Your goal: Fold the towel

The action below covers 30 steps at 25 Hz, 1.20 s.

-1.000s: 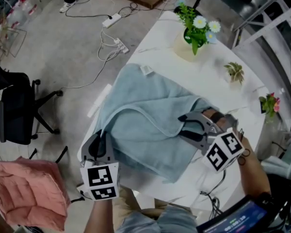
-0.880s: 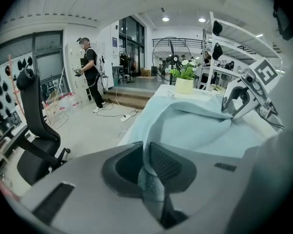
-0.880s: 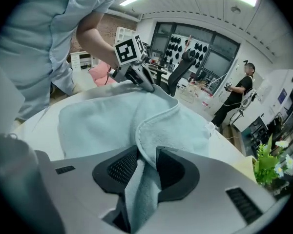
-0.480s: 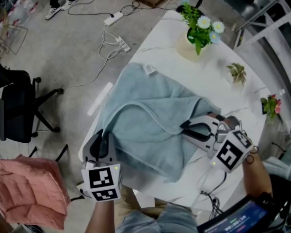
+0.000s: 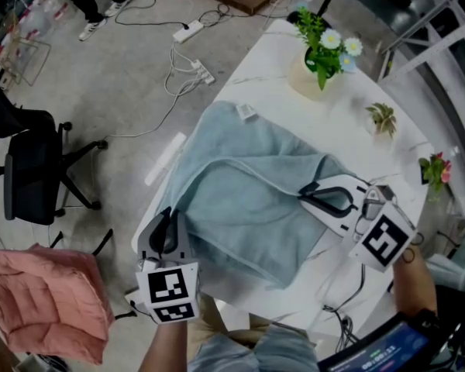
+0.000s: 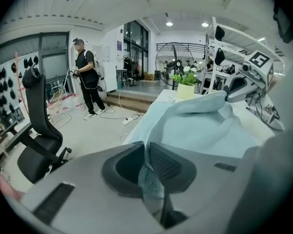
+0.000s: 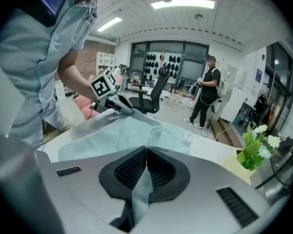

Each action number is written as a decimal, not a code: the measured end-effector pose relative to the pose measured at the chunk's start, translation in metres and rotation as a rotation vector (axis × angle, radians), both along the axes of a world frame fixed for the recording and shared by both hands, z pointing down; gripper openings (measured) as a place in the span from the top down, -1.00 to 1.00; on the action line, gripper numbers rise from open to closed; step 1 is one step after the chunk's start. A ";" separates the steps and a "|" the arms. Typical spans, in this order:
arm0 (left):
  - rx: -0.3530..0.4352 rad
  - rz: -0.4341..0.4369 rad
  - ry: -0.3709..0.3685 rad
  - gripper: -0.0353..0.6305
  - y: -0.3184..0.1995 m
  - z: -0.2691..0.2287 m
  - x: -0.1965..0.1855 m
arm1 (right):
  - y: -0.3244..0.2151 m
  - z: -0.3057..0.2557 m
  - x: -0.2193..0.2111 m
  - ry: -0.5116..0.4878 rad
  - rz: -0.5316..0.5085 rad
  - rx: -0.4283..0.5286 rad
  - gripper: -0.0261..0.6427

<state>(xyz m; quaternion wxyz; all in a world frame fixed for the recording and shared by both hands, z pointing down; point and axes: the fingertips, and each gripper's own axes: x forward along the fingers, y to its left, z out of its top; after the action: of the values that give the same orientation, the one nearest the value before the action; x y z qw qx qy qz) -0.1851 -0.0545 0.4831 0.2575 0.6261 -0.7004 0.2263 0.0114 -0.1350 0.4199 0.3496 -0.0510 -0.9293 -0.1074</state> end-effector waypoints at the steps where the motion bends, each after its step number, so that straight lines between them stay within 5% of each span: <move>1: 0.007 -0.003 -0.001 0.76 0.001 -0.003 0.000 | -0.007 -0.005 -0.001 -0.014 0.027 0.013 0.85; 11: 0.117 -0.011 0.032 0.80 0.016 -0.056 0.017 | -0.073 -0.069 -0.008 -0.177 0.267 0.094 0.85; 30: 0.162 -0.096 0.098 0.82 0.037 -0.091 -0.002 | -0.108 -0.086 -0.079 -0.224 0.199 0.124 0.85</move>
<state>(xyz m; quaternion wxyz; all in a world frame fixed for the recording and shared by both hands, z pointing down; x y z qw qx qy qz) -0.1866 -0.0173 0.3922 0.2504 0.6209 -0.7321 0.1256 -0.0673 -0.2429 0.3338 0.2553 0.0751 -0.9545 -0.1345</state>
